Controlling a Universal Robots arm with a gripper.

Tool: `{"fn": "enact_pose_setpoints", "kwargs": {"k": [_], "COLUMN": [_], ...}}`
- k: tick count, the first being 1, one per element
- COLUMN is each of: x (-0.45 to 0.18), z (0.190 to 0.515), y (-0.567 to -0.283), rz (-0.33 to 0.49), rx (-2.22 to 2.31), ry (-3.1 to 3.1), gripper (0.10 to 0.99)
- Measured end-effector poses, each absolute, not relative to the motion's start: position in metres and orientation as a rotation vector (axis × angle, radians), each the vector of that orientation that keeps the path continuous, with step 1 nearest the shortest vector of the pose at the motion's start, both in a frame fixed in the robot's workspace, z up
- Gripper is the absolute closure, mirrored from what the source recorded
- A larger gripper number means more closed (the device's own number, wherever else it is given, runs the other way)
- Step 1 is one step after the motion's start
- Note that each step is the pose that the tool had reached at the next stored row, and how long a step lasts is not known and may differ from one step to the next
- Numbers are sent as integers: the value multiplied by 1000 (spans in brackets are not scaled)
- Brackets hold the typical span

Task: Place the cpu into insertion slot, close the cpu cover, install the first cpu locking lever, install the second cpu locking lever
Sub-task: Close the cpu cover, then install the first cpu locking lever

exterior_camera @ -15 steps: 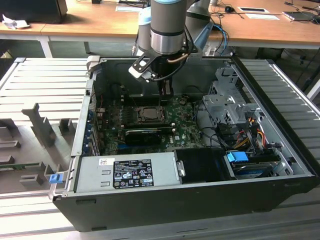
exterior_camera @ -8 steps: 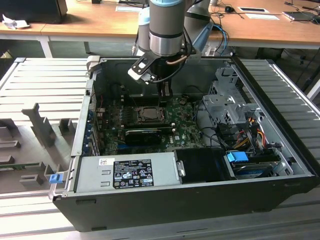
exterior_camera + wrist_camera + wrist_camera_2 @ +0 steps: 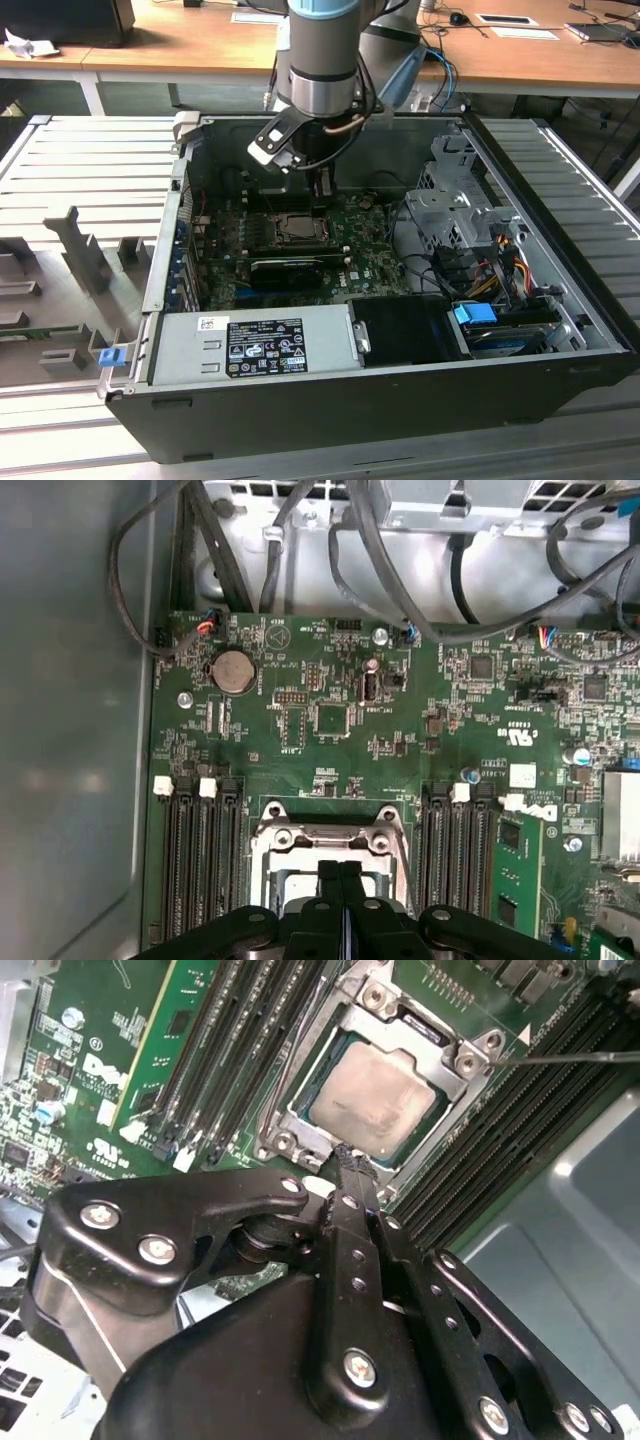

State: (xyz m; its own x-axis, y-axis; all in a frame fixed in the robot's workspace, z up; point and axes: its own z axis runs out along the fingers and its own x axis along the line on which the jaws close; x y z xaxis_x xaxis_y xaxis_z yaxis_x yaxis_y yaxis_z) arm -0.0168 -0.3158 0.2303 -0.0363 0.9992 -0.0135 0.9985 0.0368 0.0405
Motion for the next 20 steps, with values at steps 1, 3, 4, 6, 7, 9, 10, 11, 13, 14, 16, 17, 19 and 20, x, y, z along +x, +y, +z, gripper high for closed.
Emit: {"fn": "enact_pose_setpoints", "kwargs": {"k": [1, 3, 4, 6, 7, 9, 10, 11, 13, 14, 16, 17, 19, 20], "x": [-18, -21, -22, -29, -34, -39, -40, -41, -42, -42, -43, -44, -45, -45], "z": [230, 230, 230, 230, 229, 229, 229, 229, 229, 229, 229, 229, 229, 229], "y": [-316, -316, -316, -316, -316, -316, -316, -316, -316, -316, -316, -316, -316, -316], "rz": [30, 31, 31, 31, 31, 31, 31, 31, 31, 31, 31, 31, 31, 31], "rx": [2153, 2152, 2152, 2152, 2152, 2152, 2152, 2152, 2152, 2152, 2152, 2152, 2152, 2152], "ry": [2236, 2236, 2236, 2236, 2236, 2237, 2237, 2237, 2237, 2237, 2237, 2237, 2237, 2237], "gripper": [980, 980, 980, 980, 980, 980, 980, 980, 980, 980, 980, 980, 980, 980]}}
